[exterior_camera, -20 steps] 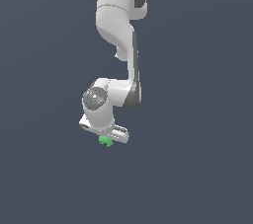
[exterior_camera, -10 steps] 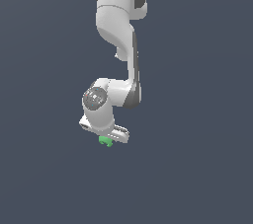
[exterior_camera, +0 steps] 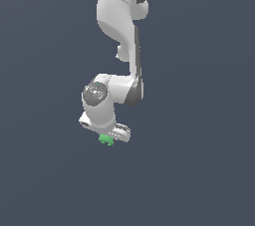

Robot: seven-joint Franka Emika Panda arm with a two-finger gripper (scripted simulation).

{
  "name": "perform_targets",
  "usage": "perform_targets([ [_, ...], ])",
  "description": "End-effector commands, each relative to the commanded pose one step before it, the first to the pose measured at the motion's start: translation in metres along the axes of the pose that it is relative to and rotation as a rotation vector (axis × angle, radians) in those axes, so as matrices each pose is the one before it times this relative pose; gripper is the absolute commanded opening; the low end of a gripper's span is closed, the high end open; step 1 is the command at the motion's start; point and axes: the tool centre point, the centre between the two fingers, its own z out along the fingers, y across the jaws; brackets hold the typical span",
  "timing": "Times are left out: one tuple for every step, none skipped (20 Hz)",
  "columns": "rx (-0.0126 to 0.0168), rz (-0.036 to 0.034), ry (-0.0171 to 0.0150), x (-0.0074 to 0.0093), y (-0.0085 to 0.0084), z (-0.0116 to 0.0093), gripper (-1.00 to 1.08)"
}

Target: Pick up the object and move it to a goal position.

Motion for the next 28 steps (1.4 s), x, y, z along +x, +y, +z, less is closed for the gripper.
perform_targets([
  [0.00040,-0.00015,0.00152,-0.00157,-0.00095,-0.01434,-1.00],
  [0.00000,0.00000,0.00000,-0.00099,-0.00039,-0.00688,-1.00],
  [0.00000,0.00000,0.00000,-0.00109,-0.00043,-0.00758,-1.00],
  [0.00000,0.00000,0.00000,-0.00119,-0.00047,-0.00831,-1.00],
  [0.00000,0.00000,0.00000,-0.00129,-0.00051,-0.00904,-1.00],
  [0.00000,0.00000,0.00000,-0.00138,-0.00054,-0.00972,-1.00],
  [0.00000,0.00000,0.00000,-0.00145,-0.00058,-0.01033,-1.00],
  [0.00000,0.00000,0.00000,-0.00152,-0.00061,-0.01090,-1.00],
  [0.00000,0.00000,0.00000,-0.00158,-0.00063,-0.01142,-1.00],
  [0.00000,0.00000,0.00000,-0.00163,-0.00066,-0.01189,-1.00],
  [0.00000,0.00000,0.00000,-0.00164,-0.00067,-0.01208,-1.00],
  [0.00000,0.00000,0.00000,-0.00162,-0.00066,-0.01206,-1.00],
  [0.00000,0.00000,0.00000,-0.00159,-0.00066,-0.01203,-1.00],
  [0.00025,0.00058,-0.00027,-0.00143,-0.00022,-0.01188,-1.00],
  [0.00000,0.00000,0.00000,-0.00155,-0.00066,-0.01202,-1.00],
  [0.00000,0.00000,0.00000,-0.00153,-0.00066,-0.01199,-1.00],
  [0.00000,0.00000,0.00000,-0.00149,-0.00066,-0.01193,-1.00],
  [0.00000,0.00000,0.00000,-0.00146,-0.00066,-0.01189,-1.00],
  [0.00000,0.00000,0.00000,-0.00143,-0.00066,-0.01184,-1.00],
  [-0.00060,0.00022,0.00026,-0.00143,-0.00068,-0.01185,-1.00],
  [0.00000,0.00000,0.00000,-0.00135,-0.00066,-0.01170,-1.00],
  [0.00000,0.00000,0.00000,-0.00131,-0.00067,-0.01162,-1.00],
  [0.00000,0.00000,0.00000,-0.00127,-0.00067,-0.01154,-1.00],
  [0.00000,0.00000,0.00000,-0.00122,-0.00068,-0.01143,-1.00],
  [0.00000,0.00000,0.00000,-0.00115,-0.00068,-0.01125,-1.00],
  [0.00000,0.00000,0.00000,-0.00107,-0.00067,-0.01083,-1.00],
  [0.00000,0.00000,0.00000,-0.00097,-0.00065,-0.01030,-1.00],
  [0.00000,0.00000,0.00000,-0.00086,-0.00062,-0.00961,-1.00],
])
